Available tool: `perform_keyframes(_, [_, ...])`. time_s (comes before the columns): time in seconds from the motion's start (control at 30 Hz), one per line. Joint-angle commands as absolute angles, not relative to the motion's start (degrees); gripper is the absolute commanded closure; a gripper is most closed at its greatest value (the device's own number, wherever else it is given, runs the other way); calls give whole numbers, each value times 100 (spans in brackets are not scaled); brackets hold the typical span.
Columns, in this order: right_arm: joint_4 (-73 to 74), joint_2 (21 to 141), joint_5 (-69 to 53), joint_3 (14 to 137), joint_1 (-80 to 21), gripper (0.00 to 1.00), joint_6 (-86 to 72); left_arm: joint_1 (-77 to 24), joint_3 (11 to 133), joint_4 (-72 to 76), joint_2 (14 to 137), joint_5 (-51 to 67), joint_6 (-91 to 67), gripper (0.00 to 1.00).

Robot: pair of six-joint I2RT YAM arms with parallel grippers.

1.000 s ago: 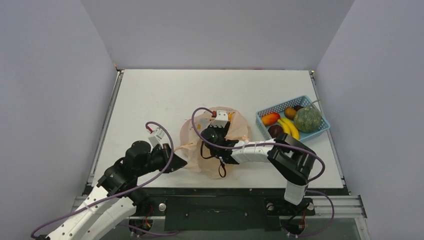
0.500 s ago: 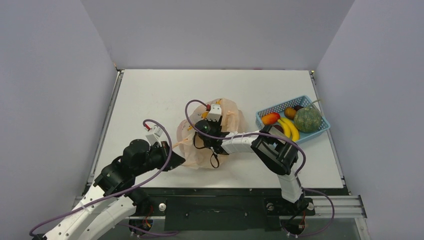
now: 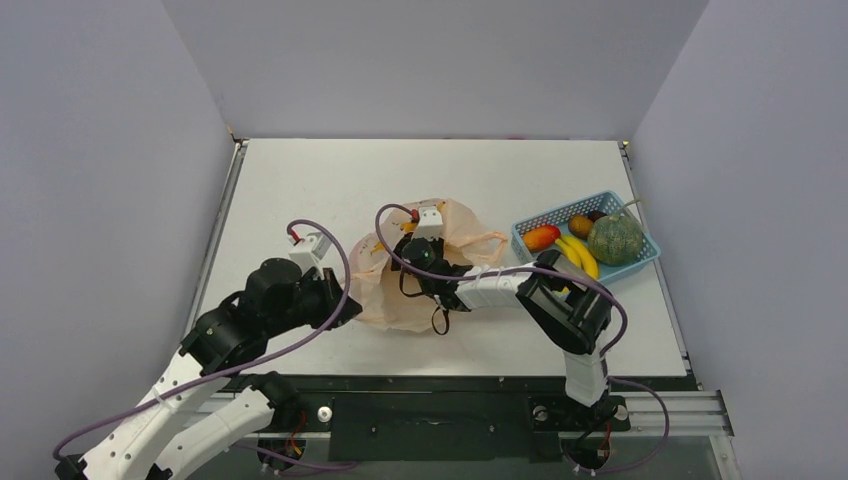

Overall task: Take the fake fruits out of the plastic bag
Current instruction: Take out the fake fruit from the plastic bag.

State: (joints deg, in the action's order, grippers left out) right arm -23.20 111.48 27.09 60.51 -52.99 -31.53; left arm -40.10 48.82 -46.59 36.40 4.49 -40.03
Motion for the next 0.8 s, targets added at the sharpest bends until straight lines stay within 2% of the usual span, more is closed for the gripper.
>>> perform_keyframes(0.0, [-2587, 10372, 2333, 5721, -5411, 92, -2842, -4047, 5264, -4664, 4175, 146, -3251, 100])
perform_keyframes(0.13, [-2540, 9835, 2273, 5348, -5593, 100, -2716, -4045, 4943, -4441, 4397, -68, -3003, 100])
perform_keyframes(0.37, [-2584, 8942, 2354, 4684, -6017, 100, -2581, -4052, 4684, -4278, 4355, -362, -2949, 100])
perform_keyframes(0.77, [-2419, 7821, 2268, 3941, -6104, 100, -2671, -4050, 4639, -4280, 4115, -635, -3053, 100])
